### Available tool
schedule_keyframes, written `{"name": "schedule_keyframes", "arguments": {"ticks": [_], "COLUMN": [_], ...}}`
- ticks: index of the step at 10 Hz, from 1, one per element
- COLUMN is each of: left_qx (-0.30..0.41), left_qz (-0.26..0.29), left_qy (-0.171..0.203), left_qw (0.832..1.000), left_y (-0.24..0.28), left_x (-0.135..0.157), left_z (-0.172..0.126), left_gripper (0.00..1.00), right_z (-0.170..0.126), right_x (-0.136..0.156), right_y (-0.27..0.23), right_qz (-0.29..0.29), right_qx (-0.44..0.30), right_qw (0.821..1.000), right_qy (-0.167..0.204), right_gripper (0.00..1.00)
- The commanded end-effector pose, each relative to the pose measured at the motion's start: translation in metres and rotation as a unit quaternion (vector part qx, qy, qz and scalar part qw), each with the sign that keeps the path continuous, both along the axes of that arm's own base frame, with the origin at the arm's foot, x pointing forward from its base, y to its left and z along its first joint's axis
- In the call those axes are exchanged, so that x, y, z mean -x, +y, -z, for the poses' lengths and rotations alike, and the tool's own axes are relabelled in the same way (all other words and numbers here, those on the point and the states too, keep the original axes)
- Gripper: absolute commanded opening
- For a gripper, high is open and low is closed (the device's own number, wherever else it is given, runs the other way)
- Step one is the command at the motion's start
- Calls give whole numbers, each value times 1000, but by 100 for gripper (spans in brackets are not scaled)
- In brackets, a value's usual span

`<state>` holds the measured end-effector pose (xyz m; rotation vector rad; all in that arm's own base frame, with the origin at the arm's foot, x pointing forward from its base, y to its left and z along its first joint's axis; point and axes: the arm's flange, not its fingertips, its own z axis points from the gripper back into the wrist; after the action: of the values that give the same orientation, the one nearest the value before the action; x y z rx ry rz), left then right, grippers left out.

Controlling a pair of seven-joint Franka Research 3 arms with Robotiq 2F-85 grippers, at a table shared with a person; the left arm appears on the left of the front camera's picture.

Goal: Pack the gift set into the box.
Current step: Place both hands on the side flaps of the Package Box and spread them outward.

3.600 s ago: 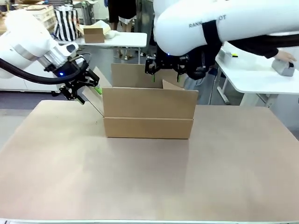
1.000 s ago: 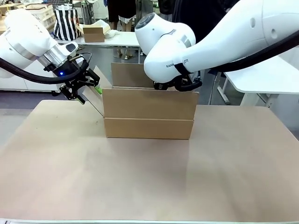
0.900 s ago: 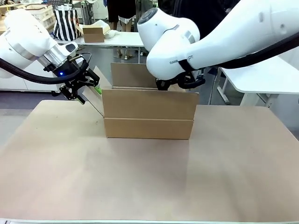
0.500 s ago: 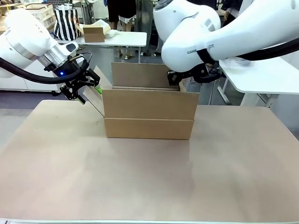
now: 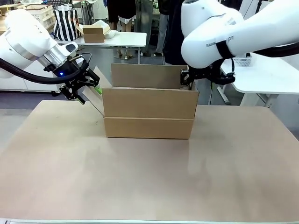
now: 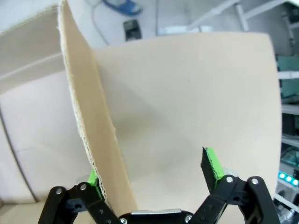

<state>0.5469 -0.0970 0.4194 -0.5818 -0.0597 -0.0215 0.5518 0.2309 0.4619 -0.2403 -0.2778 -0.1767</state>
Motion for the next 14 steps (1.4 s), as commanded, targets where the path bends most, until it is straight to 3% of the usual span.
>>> {"name": "schedule_keyframes", "arguments": {"ticks": [1, 4, 8, 11, 12, 14], "left_qx": [-7, -7, -7, -7, -7, -7], "left_qz": [-6, -6, -6, -6, -6, -6], "left_qy": [0, 0, 0, 0, 0, 0], "left_qw": [1000, 1000, 1000, 1000, 1000, 1000], "left_y": [-1, -1, -1, -1, -1, -1], "left_x": [1, 1, 1, 1, 1, 1], "left_z": [-3, -3, -3, -3, -3, -3], "left_gripper": [100, 100, 100, 100, 100, 100], "right_z": [1, 17, 36, 51, 40, 40], "right_x": [17, 20, 30, 35, 25, 25], "right_y": [-30, -73, -129, -149, -136, -136], "right_qz": [-25, -81, -70, -110, -72, -72], "right_qx": [-56, -180, -244, -345, -268, -268], "right_qw": [998, 980, 967, 932, 961, 961], "right_qy": [-4, 12, 6, -1, 10, 10], "right_gripper": [100, 100, 100, 100, 100, 100]}}
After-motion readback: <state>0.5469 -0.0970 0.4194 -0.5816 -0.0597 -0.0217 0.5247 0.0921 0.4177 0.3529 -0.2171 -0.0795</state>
